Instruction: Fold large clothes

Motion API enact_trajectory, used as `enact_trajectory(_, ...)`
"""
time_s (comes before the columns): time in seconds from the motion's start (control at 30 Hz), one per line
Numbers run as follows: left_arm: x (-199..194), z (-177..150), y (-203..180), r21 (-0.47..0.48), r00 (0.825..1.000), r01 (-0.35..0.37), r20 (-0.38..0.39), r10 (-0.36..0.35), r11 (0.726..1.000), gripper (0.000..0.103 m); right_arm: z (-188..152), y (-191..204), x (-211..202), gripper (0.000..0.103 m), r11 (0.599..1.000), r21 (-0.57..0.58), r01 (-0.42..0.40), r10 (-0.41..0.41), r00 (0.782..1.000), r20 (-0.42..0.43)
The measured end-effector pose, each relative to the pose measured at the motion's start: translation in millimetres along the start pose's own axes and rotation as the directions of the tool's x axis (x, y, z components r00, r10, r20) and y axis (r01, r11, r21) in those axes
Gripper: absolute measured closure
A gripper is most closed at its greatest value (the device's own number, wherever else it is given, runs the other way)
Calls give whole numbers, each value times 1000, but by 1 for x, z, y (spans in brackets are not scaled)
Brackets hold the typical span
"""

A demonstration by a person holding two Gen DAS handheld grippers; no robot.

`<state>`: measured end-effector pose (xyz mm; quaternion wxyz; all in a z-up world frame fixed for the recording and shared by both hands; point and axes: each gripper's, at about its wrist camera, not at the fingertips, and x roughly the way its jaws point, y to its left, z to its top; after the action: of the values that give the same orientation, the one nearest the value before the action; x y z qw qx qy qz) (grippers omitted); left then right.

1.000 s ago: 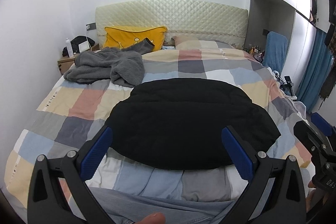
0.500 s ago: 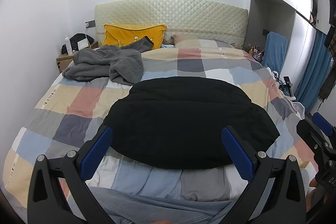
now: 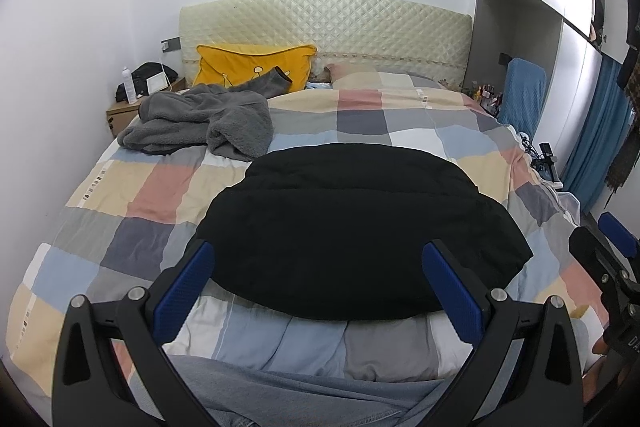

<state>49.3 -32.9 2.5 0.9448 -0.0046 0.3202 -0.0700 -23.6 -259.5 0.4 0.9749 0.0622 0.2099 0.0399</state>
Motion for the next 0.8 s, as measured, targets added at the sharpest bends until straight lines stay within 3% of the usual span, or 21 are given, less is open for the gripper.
enact_trajectory(0.8, -5, 9, 2, 0, 1000, 4, 4, -4, 1000, 0, 4, 2, -6, 0, 1000, -8, 11, -11, 1000, 16)
